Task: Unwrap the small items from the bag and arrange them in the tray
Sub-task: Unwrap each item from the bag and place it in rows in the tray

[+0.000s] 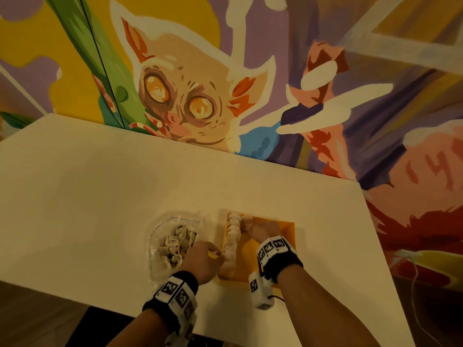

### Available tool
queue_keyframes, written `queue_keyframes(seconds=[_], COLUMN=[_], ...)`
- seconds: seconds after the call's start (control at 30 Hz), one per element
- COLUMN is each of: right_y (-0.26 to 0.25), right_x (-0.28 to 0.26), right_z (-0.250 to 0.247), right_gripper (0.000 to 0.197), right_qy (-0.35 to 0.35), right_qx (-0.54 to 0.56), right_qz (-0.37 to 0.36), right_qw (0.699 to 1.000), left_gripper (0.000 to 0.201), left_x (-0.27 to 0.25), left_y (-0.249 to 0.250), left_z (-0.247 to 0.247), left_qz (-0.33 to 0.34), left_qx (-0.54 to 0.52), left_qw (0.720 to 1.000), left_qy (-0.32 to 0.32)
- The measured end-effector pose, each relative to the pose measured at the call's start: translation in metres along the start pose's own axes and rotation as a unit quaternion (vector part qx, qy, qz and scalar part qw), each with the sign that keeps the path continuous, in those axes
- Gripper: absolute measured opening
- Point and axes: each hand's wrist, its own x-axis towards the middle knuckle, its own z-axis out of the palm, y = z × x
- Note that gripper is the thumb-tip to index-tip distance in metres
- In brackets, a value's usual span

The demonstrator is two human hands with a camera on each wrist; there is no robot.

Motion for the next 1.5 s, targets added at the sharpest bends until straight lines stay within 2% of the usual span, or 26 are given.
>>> queue_keyframes(seconds=[0.07,0.17,0.23,0.3,0.37,0.43,0.57,0.63,0.7,0.87,0.97,1.07,1.17,1.33,1.43,1.5], right_y=[0.006,0.003,-0.006,-0.013,-0.018,-0.017,-0.018,-0.019,-0.019,-0.015,-0.012,-0.010,-0.009,-0.009,-0.012,-0.013], right_x=[-0.001,-0.018,-0.048,-0.077,-0.102,-0.117,-0.132,-0.138,-0.141,-0.146,-0.150,-0.151,-0.153,-0.153,-0.155,-0.154], right_z=[0.005,0.008,0.008,0.009,0.011,0.015,0.016,0.015,0.014,0.015,0.015,0.011,0.009,0.010,0.013,0.015], right_gripper=[0.029,0.023,0.016,0.009,0.006,0.011,0.021,0.017,0.007,0.011,0.006,0.004,0.005,0.006,0.007,0.015], right_qy=[0.016,0.043,0.012,-0.058,-0.130,-0.169,-0.176,-0.176,-0.165,-0.142,-0.127,-0.119,-0.124,-0.161,-0.166,-0.146], right_qx=[0.036,0.125,0.191,0.219,0.198,0.157,0.076,0.060,0.064,0.150,0.216,0.261,0.313,0.365,0.364,0.342], right_qz=[0.013,-0.041,-0.102,-0.177,-0.226,-0.264,-0.295,-0.312,-0.313,-0.280,-0.247,-0.235,-0.223,-0.160,-0.139,-0.152], right_qw=[0.999,0.990,0.976,0.958,0.945,0.937,0.936,0.932,0.933,0.937,0.936,0.929,0.915,0.903,0.906,0.916], left_gripper=[0.017,0.031,0.041,0.048,0.053,0.055,0.055,0.058,0.059,0.040,0.022,0.013,0.015,0.017,0.023,0.022], left_x=[-0.006,-0.020,-0.028,-0.036,-0.044,-0.051,-0.063,-0.068,-0.071,-0.077,-0.080,-0.083,-0.084,-0.082,-0.080,-0.078], left_y=[0.004,0.013,0.016,0.018,0.018,0.018,0.017,0.017,0.016,0.015,0.013,0.009,0.007,0.011,0.016,0.017], left_z=[-0.006,-0.020,-0.030,-0.038,-0.045,-0.049,-0.057,-0.061,-0.064,-0.068,-0.068,-0.068,-0.070,-0.071,-0.075,-0.079], left_qz=[0.002,0.003,0.012,0.024,0.042,0.072,0.112,0.116,0.113,0.116,0.106,0.100,0.090,0.078,0.098,0.135], left_qx=[-0.071,-0.178,-0.210,-0.226,-0.224,-0.228,-0.226,-0.198,-0.176,-0.147,-0.176,-0.224,-0.262,-0.326,-0.277,-0.227], left_qw=[0.997,0.984,0.977,0.974,0.973,0.970,0.965,0.970,0.974,0.979,0.975,0.966,0.959,0.941,0.956,0.964], left_qy=[0.006,-0.004,-0.009,-0.014,-0.021,-0.037,-0.071,-0.079,-0.085,-0.082,-0.083,-0.086,-0.064,-0.032,0.010,0.034])
